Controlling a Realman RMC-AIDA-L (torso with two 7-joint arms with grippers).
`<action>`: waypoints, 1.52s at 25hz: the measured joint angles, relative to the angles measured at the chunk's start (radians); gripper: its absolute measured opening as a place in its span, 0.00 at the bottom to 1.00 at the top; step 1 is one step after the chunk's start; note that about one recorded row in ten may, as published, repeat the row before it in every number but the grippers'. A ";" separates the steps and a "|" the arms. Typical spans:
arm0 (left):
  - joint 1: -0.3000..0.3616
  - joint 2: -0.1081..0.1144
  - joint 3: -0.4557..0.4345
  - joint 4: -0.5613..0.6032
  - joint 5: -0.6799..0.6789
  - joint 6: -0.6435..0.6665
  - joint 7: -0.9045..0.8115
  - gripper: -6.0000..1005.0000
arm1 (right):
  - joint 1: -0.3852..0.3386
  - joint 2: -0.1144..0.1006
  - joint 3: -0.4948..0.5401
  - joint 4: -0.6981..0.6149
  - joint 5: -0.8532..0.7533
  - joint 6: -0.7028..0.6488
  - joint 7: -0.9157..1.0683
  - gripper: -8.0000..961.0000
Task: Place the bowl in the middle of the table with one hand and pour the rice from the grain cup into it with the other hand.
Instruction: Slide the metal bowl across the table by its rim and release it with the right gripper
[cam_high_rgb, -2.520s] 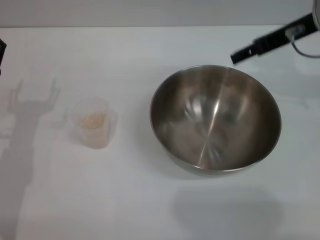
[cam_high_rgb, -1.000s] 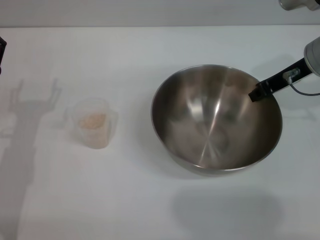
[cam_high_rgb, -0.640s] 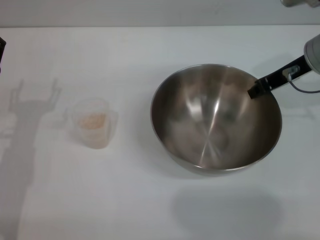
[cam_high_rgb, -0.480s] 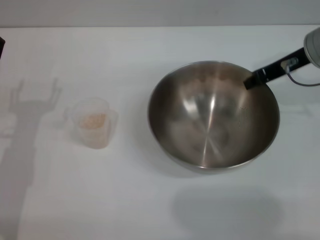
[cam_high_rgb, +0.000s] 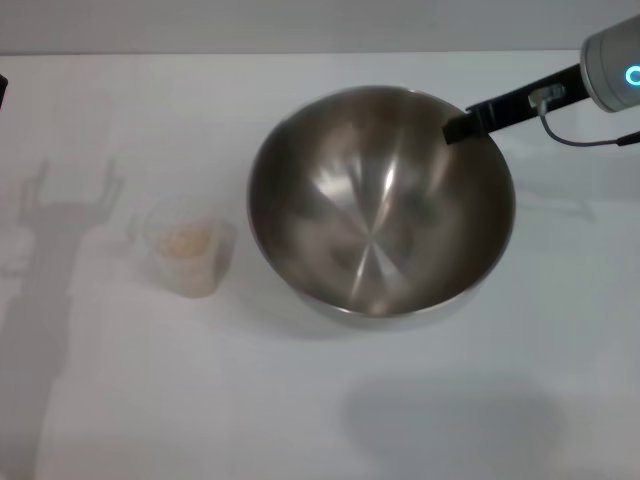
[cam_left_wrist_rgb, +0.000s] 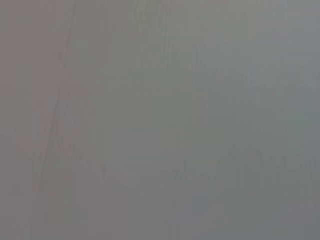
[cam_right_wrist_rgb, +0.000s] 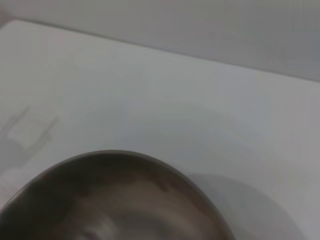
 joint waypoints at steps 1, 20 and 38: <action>0.001 0.000 0.001 0.000 0.000 0.004 0.000 0.80 | 0.001 0.000 -0.001 0.003 0.005 -0.007 0.000 0.05; 0.005 0.001 0.007 0.004 0.000 0.020 0.000 0.80 | 0.067 0.021 -0.015 0.200 -0.008 -0.078 -0.042 0.05; 0.007 0.000 0.009 0.001 0.000 0.037 0.000 0.79 | 0.043 0.033 -0.024 0.060 -0.037 -0.118 -0.039 0.39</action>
